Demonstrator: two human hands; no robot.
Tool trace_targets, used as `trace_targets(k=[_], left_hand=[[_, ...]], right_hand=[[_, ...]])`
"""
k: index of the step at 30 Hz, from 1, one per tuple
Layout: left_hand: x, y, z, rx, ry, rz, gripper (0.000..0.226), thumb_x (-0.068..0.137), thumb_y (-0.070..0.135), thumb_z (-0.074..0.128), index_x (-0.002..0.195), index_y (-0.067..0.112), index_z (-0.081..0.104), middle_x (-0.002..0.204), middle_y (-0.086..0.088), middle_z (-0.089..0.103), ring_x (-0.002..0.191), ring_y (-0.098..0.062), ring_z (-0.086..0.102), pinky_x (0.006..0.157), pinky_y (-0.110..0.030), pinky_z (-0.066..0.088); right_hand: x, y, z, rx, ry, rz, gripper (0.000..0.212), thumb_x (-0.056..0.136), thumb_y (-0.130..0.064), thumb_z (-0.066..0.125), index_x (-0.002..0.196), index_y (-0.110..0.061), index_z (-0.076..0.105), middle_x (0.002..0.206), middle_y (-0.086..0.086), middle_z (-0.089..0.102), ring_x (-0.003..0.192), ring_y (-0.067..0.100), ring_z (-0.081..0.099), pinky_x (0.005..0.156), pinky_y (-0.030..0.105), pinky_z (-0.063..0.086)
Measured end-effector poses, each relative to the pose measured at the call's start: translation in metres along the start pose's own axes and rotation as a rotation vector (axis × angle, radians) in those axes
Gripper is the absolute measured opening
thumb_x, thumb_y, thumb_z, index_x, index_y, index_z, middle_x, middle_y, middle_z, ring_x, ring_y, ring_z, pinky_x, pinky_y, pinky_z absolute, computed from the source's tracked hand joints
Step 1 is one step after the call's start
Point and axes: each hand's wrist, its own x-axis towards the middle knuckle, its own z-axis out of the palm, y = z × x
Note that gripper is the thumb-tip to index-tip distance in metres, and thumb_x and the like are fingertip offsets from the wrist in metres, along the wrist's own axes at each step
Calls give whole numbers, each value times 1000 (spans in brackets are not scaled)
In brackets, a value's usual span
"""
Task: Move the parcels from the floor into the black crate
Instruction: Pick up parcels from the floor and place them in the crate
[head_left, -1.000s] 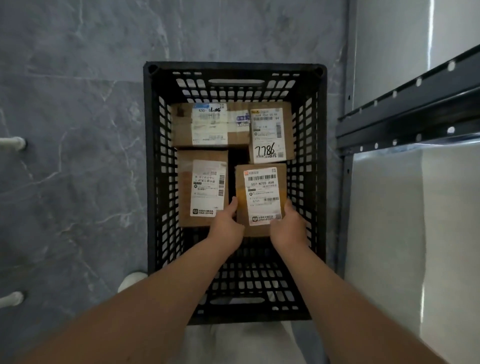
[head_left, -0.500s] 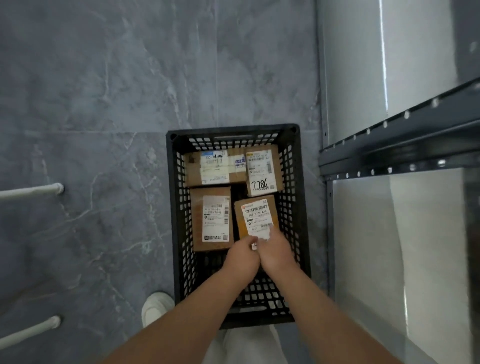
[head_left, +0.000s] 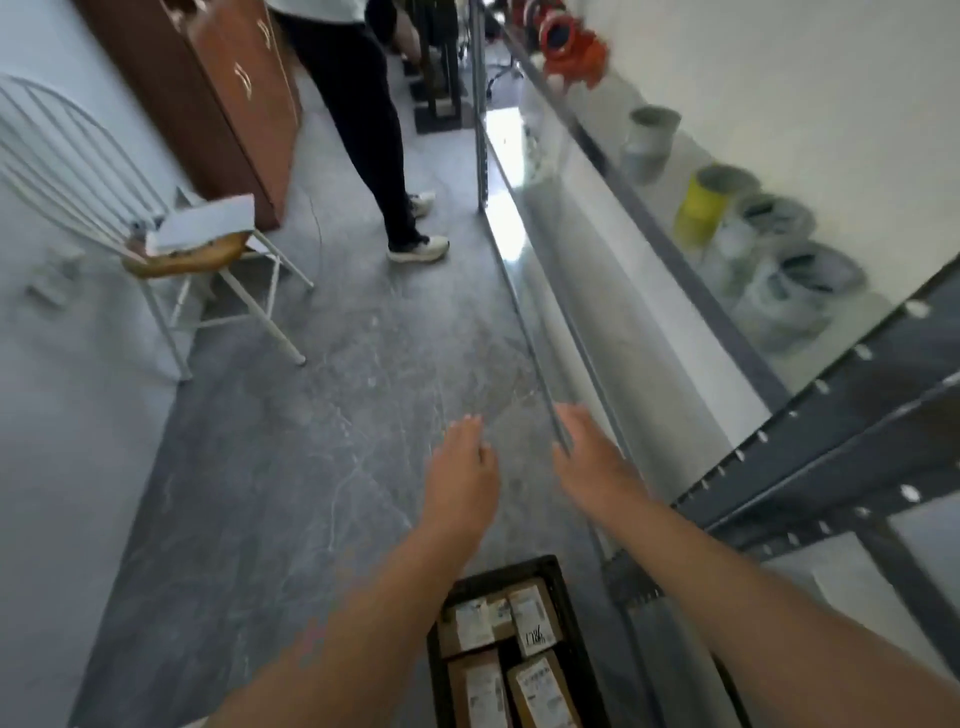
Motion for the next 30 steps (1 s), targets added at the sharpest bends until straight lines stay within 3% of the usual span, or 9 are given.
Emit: trace_targets(k=[6, 10, 14, 19, 24, 30], left_hand=[[-40, 178, -174, 153, 424, 419, 55, 102, 19, 37, 155, 13, 23, 164, 1, 18, 152, -13, 9, 122, -43, 6], [-78, 271, -259, 148, 646, 589, 60, 104, 27, 32, 158, 17, 10, 166, 4, 5, 152, -10, -2, 124, -45, -1], [-110, 318, -302, 185, 788, 743, 64, 101, 26, 35, 158, 18, 7, 166, 5, 2, 152, -10, -5, 122, -44, -7], [-125, 324, -326, 192, 751, 819, 63, 103, 28, 33, 158, 17, 4, 167, 4, -2, 152, -11, -8, 123, -48, -6], [-136, 306, -340, 137, 667, 901, 65, 101, 29, 32, 159, 18, 5, 167, 5, -1, 152, -10, -7, 118, -43, -13], [-157, 288, -332, 172, 609, 1007, 65, 102, 28, 30, 158, 17, -1, 166, 4, -7, 152, -10, -10, 121, -46, -10]], right_hand=[[-48, -155, -194, -137, 393, -245, 54, 98, -20, 46, 148, -6, 31, 158, 13, 26, 147, 26, 23, 117, 44, 22], [-98, -229, -297, -258, 634, -393, 60, 100, -23, 41, 155, -13, 18, 164, 4, 13, 152, 18, 6, 121, 47, 5], [-137, -270, -353, -298, 815, -397, 63, 103, -29, 36, 157, -15, 8, 166, 1, 2, 152, 15, -4, 123, 46, -4], [-174, -285, -359, -328, 890, -348, 64, 102, -29, 33, 158, -17, 4, 166, -2, -3, 151, 11, -10, 122, 44, -10], [-213, -287, -350, -257, 1039, -301, 59, 101, -17, 37, 156, -13, 17, 165, 1, 12, 152, 12, 1, 123, 43, -3], [-255, -286, -325, -321, 1144, -154, 60, 102, -22, 38, 157, -15, 14, 165, 1, 9, 152, 13, 0, 123, 41, -6]])
